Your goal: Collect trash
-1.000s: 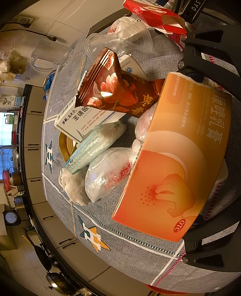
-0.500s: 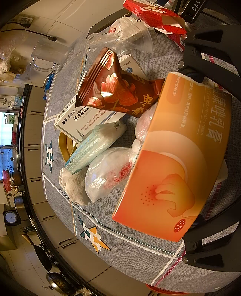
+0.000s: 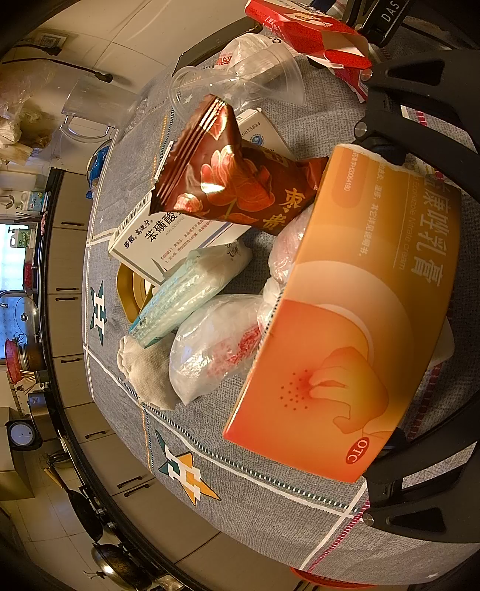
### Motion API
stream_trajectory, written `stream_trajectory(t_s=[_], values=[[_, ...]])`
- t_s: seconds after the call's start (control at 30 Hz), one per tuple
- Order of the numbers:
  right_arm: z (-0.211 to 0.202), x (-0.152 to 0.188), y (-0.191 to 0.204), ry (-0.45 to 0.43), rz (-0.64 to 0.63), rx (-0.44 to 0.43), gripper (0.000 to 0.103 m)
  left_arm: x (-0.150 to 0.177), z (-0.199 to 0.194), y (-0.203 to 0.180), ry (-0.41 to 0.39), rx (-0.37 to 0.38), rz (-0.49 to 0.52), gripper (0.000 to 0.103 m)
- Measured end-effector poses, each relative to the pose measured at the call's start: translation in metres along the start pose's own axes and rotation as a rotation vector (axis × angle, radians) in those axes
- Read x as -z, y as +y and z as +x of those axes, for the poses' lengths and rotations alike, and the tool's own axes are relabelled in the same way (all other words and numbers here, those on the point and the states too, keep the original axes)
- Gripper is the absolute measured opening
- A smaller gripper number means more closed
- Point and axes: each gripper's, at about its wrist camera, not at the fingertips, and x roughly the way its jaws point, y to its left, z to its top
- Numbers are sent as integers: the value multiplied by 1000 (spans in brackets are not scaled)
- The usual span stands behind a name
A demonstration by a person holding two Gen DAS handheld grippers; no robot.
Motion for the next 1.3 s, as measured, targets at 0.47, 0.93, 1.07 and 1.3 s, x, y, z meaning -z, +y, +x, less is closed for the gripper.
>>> stream_trajectory(t_s=[0.47,0.93,1.07,1.3], values=[[0,-1,0,1,0,0,103,-1,0,-1,0,0,0,103],[-4,3,-3,35,-15,-8,103,-1,-16,6,-38,-6,23,103],[-29,12,-3,-24,-18,-5,103,2,-52,17,-130,-47,43,103],[-77,34,-8,-117,6,-38,103,15,-127,53,-280,-96,-10,103]])
